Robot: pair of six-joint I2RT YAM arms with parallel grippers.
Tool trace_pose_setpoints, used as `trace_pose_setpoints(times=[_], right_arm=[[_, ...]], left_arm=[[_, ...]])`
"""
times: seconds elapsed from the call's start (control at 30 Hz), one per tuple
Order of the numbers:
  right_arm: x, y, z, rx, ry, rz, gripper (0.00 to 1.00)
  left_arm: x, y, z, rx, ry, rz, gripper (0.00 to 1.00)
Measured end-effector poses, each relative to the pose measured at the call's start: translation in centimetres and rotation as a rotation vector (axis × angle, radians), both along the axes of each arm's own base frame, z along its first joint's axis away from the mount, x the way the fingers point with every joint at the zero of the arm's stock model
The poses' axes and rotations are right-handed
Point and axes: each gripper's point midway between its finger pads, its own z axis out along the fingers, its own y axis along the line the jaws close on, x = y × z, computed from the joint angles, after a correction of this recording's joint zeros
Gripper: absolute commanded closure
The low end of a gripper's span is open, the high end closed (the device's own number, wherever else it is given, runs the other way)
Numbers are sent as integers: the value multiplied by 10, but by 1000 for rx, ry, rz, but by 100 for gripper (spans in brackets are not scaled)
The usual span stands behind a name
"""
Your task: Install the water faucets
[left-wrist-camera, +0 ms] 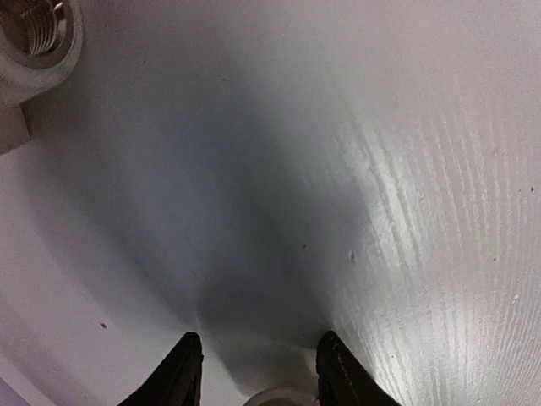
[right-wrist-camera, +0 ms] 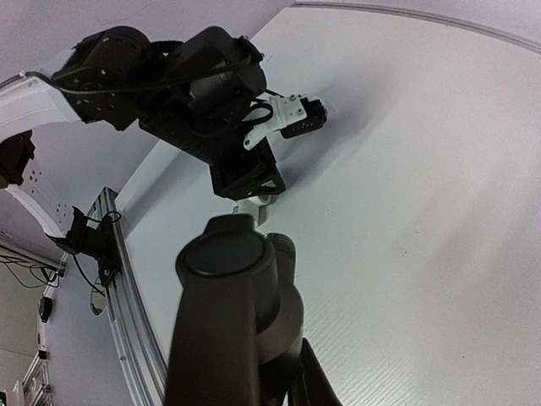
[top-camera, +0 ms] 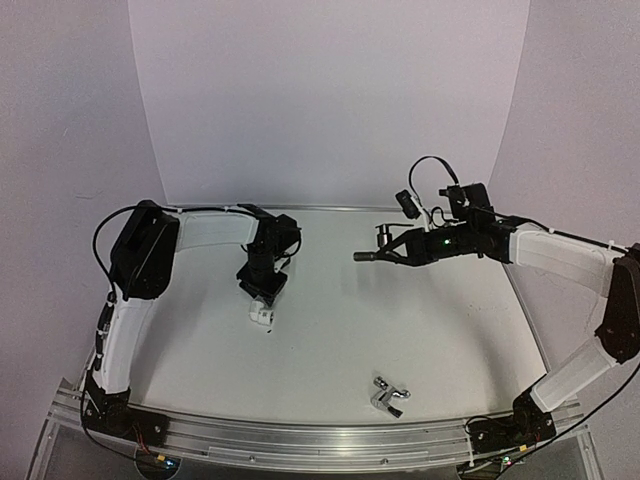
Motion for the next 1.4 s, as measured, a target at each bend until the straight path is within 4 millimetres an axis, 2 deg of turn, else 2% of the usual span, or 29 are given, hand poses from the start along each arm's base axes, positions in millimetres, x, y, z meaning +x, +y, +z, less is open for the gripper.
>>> trace_pose_setpoints(times=[0.1,0.17,0.2,0.33,0.43,0.53,0.63,0.73,0.93,1.07,1.23,1.4], right_arm=[[0,0,0,0,-1,0,100],[0,0,0,0,-1,-1,100],[0,0,0,0,-1,-1,100],[0,0,0,0,-1,0,100],[0,0,0,1,-1,1,100],[0,0,1,1,-1,2,100],[0,0,0,1,-1,2,100],[0,0,0,1,-1,2,100],[0,0,0,1,-1,2,100],[0,0,-1,0,2,3,100],[-3,3,-3,9,14,28,100],[-12,7,-6,32,39,77,100]], left_arm=[[-15,13,1,11,13,11,59],[-28,24,2,24,31,23,53],[-35,29,1,29,38,31,49],[-56,46,4,3,47,78,20],[-70,56,14,-55,18,113,9],[-77,64,36,-148,-50,153,4],[-78,63,58,-269,-125,201,3],[-81,54,72,-387,-172,241,6],[-107,15,79,-473,-188,250,11],[-117,0,66,-445,-170,272,15],[-108,3,36,-335,-162,323,19],[-104,4,20,-267,-150,323,27]])
